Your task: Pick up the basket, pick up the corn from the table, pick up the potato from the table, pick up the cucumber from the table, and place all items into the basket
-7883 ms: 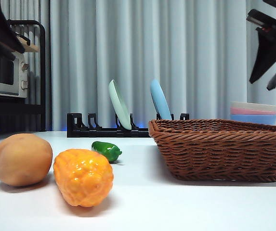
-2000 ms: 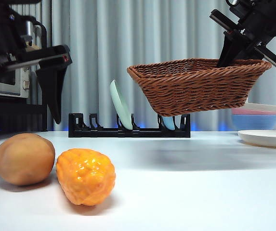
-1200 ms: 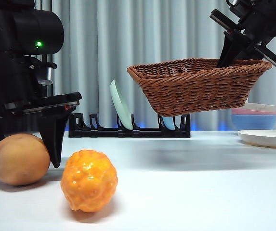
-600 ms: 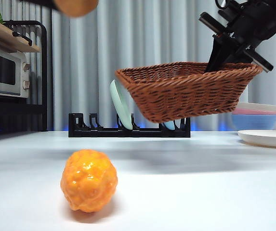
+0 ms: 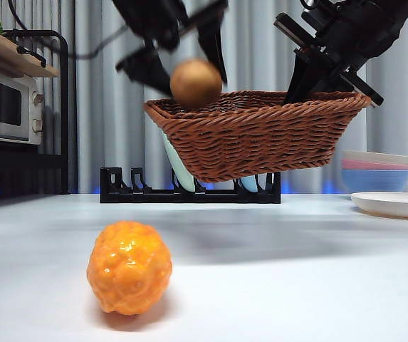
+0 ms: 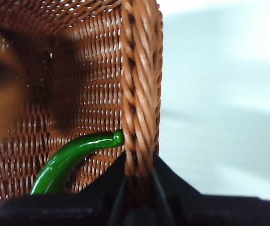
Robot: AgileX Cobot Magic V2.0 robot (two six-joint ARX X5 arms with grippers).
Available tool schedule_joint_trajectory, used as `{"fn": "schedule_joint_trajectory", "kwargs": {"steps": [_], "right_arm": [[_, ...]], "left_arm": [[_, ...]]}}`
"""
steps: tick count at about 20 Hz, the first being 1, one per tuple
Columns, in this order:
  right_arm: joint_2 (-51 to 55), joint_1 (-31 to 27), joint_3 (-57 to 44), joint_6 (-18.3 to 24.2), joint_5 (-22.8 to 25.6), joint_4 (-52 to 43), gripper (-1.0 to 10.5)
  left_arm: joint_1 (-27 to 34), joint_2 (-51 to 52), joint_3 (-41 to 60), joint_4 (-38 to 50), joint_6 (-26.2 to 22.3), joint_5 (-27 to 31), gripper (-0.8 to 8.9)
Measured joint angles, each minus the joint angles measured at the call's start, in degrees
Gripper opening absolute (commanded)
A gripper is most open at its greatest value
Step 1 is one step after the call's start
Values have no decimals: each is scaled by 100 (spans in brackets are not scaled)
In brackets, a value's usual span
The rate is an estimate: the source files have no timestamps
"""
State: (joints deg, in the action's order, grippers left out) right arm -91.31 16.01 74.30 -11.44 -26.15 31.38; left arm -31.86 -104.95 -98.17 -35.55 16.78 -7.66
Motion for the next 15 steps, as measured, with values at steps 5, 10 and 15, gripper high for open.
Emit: {"fn": "schedule_joint_trajectory", "kwargs": {"steps": [5, 10, 15], "right_arm": [[0, -22, 0, -15, 0, -7, -9], [0, -22, 0, -15, 0, -7, -9], [0, -22, 0, -15, 4, -7, -9]], "left_arm": [[-103, -57, -9, -87, -223, 107, 563], [-144, -57, -9, -85, -264, 151, 563], [-173, -37, -162, -568, -269, 127, 562]]}}
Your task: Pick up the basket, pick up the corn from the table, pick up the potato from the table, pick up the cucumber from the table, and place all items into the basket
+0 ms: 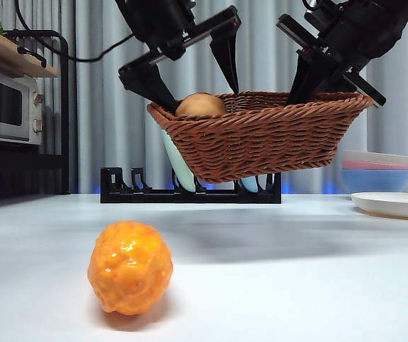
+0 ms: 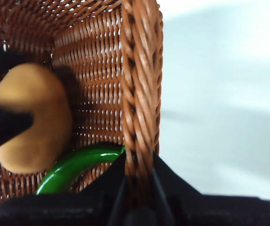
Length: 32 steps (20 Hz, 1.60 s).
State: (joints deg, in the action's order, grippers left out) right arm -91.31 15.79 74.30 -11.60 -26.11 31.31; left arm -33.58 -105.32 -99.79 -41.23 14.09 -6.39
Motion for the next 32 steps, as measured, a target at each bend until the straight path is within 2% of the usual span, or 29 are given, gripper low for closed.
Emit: {"fn": "schedule_joint_trajectory", "kwargs": {"steps": [2, 6, 10, 12, 16, 19, 22, 25, 29, 32], "right_arm": [[0, -24, 0, 0, 4, -7, -9], [-2, -302, 0, -24, -37, -192, -9], [-2, -702, 0, -109, -28, -260, -9], [-2, -807, 0, -111, -31, -260, -9], [-2, -920, 0, -111, -188, -258, -9], [-2, -951, 0, -105, -439, -264, -9], [-2, -953, 0, -105, -461, -262, -9], [-2, -955, 0, -107, -466, -258, -9], [-2, -975, 0, -105, -481, -260, -9], [-2, -979, 0, -105, -573, -262, -9]], "left_arm": [[-39, 208, -166, -638, -92, 2, 562], [-310, 1534, -330, -2074, -413, 28, 562], [-1130, 2682, -378, -3510, -437, 166, 562], [-1685, 2992, -330, -3545, -151, 745, 562], [-2693, 3526, 433, -3547, 977, 1875, 562], [-2929, 3541, 1545, -3456, 1801, 2114, 562], [-2944, 3416, 2695, -2299, 2306, 1779, 561], [-2774, 3316, 3401, -1436, 2634, 1416, 561], [-2179, 3333, 4214, -579, 2911, 1021, 561], [-1663, 3206, 4791, 120, 3040, 422, 560]]}}
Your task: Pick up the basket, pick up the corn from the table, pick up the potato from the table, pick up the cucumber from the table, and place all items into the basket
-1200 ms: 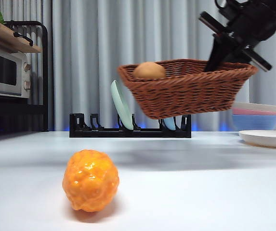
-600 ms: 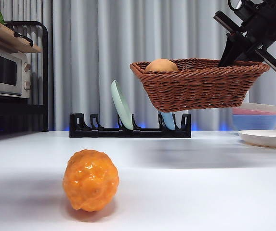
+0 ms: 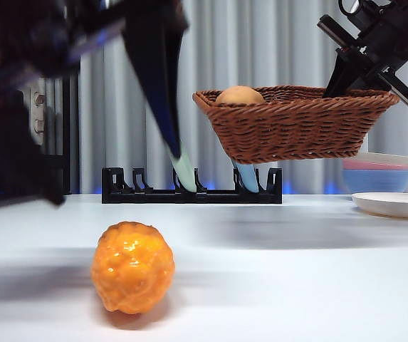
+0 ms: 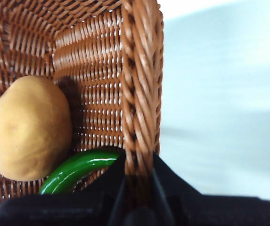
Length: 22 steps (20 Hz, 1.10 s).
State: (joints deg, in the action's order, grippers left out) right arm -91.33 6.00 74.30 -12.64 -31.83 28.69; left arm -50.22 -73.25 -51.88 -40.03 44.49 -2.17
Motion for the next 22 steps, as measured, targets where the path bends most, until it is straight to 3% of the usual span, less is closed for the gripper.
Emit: {"fn": "schedule_joint_trajectory", "kwargs": {"steps": [7, 9, 12, 18, 22], "right_arm": [[0, 2, 2, 0, -37, 11, -9], [0, 0, 4, 0, -37, 55, -9], [0, 0, 4, 9, -35, 92, -9], [0, 2, 4, 22, -33, 96, -9], [0, 15, 4, 22, -31, 170, -9]], "left_arm": [[291, -1196, 35, 588, -2, -297, 529], [291, -1346, 11, 625, -55, -278, 351], [295, -1453, -17, 640, -275, -203, -28], [295, -1394, 26, 581, -859, -308, -9], [168, -44, 52, 494, -1045, -750, -8]]}}
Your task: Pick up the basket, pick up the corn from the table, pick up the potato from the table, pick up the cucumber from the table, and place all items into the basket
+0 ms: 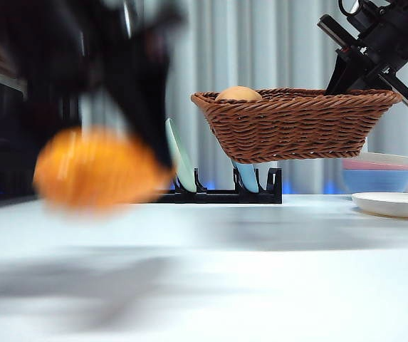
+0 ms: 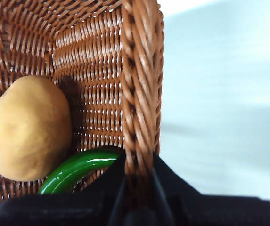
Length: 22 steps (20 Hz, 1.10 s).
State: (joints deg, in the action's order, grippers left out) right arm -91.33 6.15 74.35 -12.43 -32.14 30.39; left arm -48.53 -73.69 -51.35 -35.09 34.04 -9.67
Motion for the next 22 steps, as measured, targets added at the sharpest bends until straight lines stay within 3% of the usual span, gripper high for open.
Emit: {"fn": "schedule_joint_trajectory", "kwargs": {"steps": [3, 5, 9, 15, 16, 17, 18, 19, 22], "right_arm": [[0, 173, 0, -2, 39, 63, -9], [0, 396, 0, -22, 37, 72, -9], [0, 951, 0, -72, 155, 85, -9], [0, 1296, 0, -170, 184, 90, -9], [0, 1296, 0, -188, 184, 85, -9], [0, 1296, 0, -205, 184, 90, -9], [0, 1296, 0, -216, 188, 90, -9], [0, 1296, 0, -221, 188, 90, -9], [0, 1296, 0, -269, 197, 96, -9]], "left_arm": [[-17, 1008, -610, 826, -4, 221, -8], [153, 960, -1360, 1185, -142, 409, -8], [675, -256, -2734, 1051, -654, 483, -8], [1054, -2210, -4024, 601, -841, 369, 7], [1051, -2308, -4074, 468, -920, 361, 64], [1049, -2350, -4089, 374, -1027, 334, 252], [1047, -2358, -4103, 258, -1165, 302, 507], [1049, -2358, -4118, 122, -1283, 313, 616], [1049, -2358, -4129, -109, -1469, 498, 626]]}}
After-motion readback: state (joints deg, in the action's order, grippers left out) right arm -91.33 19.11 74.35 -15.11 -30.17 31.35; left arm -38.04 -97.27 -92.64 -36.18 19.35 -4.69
